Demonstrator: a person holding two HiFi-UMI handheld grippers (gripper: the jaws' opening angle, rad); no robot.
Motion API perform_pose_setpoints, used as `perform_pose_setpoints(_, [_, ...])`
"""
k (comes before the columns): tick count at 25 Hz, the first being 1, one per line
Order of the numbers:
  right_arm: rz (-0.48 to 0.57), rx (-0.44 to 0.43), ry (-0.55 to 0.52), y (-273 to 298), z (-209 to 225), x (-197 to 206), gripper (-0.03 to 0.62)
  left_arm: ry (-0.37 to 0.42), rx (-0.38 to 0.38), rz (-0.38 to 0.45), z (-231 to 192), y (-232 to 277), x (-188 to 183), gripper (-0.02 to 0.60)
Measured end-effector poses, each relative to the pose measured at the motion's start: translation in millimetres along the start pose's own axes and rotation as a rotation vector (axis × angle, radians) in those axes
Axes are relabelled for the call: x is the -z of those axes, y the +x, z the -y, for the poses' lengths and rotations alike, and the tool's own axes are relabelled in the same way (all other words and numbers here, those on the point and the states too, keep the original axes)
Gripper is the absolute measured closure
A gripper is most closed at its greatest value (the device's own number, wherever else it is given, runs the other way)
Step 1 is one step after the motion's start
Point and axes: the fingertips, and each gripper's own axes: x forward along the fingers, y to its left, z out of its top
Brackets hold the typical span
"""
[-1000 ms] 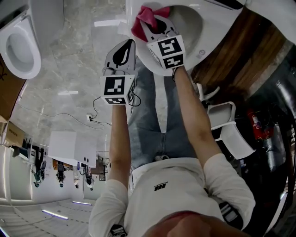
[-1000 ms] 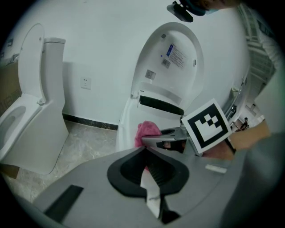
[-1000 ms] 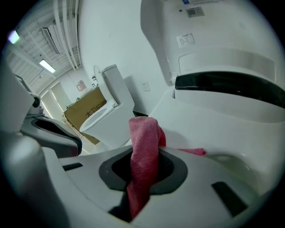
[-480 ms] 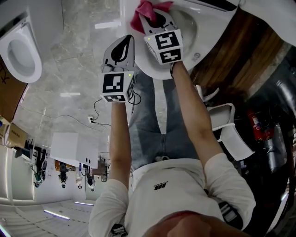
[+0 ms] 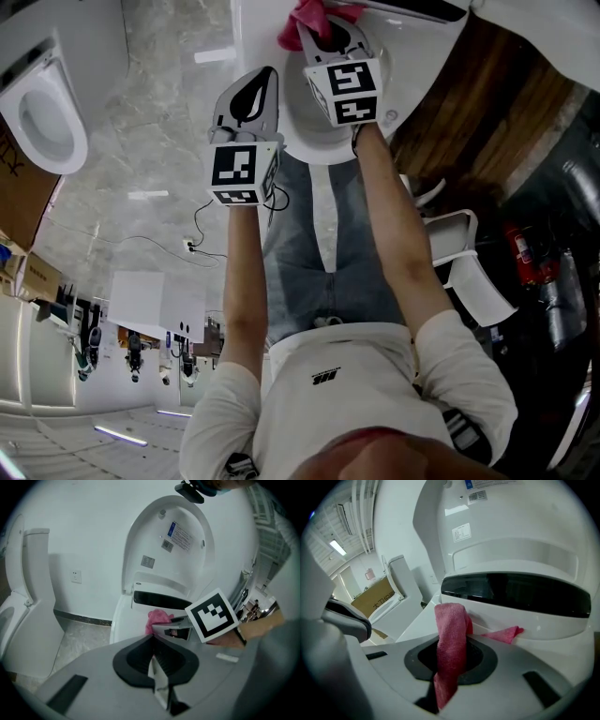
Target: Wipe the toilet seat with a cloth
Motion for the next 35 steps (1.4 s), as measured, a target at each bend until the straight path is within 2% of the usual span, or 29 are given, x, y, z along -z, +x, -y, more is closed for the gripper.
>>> perform_pose_setpoints(20, [0.011, 0.168, 0.132, -67, 111, 31, 0.548, 0.098, 0.080, -0.013, 69, 35, -18, 0.571])
perform_pose_setpoints(26, [0.029, 0.204, 0.189, -92, 137, 42, 0.548, 0.140, 0.116, -0.020, 100, 42, -23, 0.571])
perform_pose_setpoints(35, [0.022, 0.255, 0.206, -120, 157, 66, 0.548, 0.201, 0.161, -0.029, 132, 47, -23, 0.571])
